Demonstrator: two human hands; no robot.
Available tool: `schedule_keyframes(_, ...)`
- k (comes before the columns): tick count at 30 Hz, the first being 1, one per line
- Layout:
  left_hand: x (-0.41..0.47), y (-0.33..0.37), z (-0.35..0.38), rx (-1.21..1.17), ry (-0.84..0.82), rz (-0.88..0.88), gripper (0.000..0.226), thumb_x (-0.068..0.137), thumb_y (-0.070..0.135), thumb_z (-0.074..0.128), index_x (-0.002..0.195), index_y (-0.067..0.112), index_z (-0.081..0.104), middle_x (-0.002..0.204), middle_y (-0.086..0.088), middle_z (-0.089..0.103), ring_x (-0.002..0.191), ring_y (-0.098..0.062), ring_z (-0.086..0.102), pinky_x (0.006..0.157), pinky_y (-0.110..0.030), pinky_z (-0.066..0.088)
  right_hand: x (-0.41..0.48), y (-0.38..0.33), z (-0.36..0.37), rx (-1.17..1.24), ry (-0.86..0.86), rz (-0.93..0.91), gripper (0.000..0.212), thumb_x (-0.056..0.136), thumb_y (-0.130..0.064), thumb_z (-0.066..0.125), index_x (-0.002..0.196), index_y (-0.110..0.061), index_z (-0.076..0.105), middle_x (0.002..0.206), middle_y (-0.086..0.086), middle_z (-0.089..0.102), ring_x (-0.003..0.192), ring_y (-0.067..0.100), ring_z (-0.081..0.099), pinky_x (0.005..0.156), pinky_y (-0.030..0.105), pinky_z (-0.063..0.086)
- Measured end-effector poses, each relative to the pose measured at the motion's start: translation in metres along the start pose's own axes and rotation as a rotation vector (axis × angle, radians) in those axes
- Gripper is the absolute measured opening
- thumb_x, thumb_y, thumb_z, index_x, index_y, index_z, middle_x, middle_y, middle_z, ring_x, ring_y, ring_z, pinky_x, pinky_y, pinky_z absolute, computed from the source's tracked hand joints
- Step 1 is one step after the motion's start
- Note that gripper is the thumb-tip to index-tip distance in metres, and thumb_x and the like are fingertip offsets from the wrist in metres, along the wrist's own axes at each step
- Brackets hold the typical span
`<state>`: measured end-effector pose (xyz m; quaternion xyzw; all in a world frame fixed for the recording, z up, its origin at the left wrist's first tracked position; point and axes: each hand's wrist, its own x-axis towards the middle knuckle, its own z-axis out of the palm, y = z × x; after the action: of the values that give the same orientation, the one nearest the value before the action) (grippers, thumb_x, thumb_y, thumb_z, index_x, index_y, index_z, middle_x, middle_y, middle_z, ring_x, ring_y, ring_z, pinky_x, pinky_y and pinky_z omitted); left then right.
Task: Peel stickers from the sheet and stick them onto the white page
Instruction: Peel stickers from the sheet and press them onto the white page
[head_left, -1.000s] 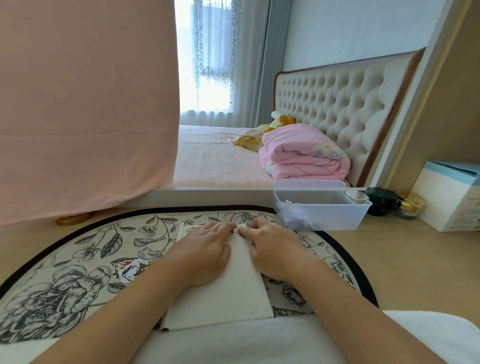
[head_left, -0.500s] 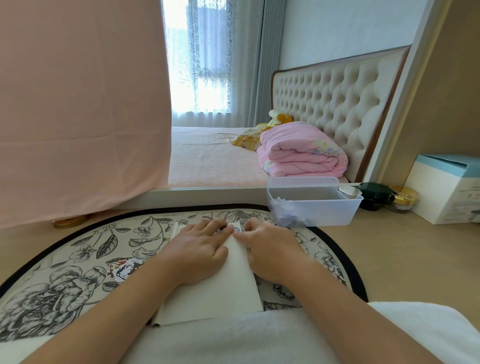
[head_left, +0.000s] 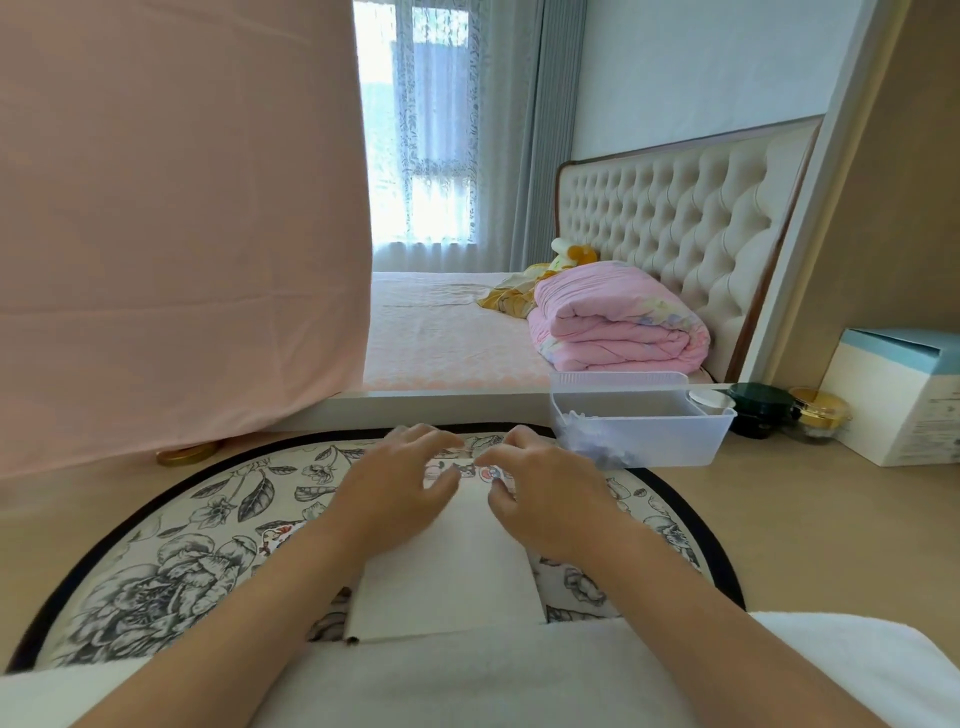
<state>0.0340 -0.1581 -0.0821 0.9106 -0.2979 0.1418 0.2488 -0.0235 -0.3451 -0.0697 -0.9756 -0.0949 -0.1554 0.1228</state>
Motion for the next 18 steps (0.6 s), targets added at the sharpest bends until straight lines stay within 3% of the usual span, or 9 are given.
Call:
schedule_keyframes(6, -0.038, -0.040, -0.047, 0.081, 0.064, -0.079, 0.025, 0.096, 0.029, 0.056, 0.119, 0.037, 0.064, 0.111, 0.026, 0.057, 0.103, 0.002, 0.050, 0.083, -0.019, 0.041, 0.007, -0.056, 0.005, 0.171, -0.066, -0.115, 0.030, 0.096, -0.041, 0.051, 0.123, -0.041, 0.063, 0.113, -0.019, 0.059, 0.100, 0.007, 0.059, 0.088, 0.033, 0.050)
schedule_keyframes(12, -0.086, -0.086, -0.065, 0.098, -0.005, -0.166, 0.027, 0.096, 0.029, 0.059, 0.121, 0.037, 0.063, 0.112, 0.024, 0.057, 0.103, 0.003, 0.049, 0.085, -0.018, 0.040, 0.031, -0.108, 0.025, 0.178, -0.154, -0.172, 0.032, 0.097, -0.040, 0.055, 0.126, -0.036, 0.065, 0.120, -0.013, 0.061, 0.111, 0.014, 0.058, 0.088, 0.032, 0.046)
schedule_keyframes(18, -0.101, -0.099, -0.063, 0.083, -0.029, -0.139, 0.025, 0.097, 0.042, 0.055, 0.120, 0.040, 0.063, 0.107, 0.026, 0.054, 0.106, 0.003, 0.044, 0.096, -0.026, 0.042, 0.043, -0.131, 0.039, -0.036, -0.259, -0.219, 0.041, 0.096, -0.050, 0.056, 0.133, -0.034, 0.062, 0.135, -0.008, 0.055, 0.121, 0.018, 0.054, 0.094, 0.036, 0.045)
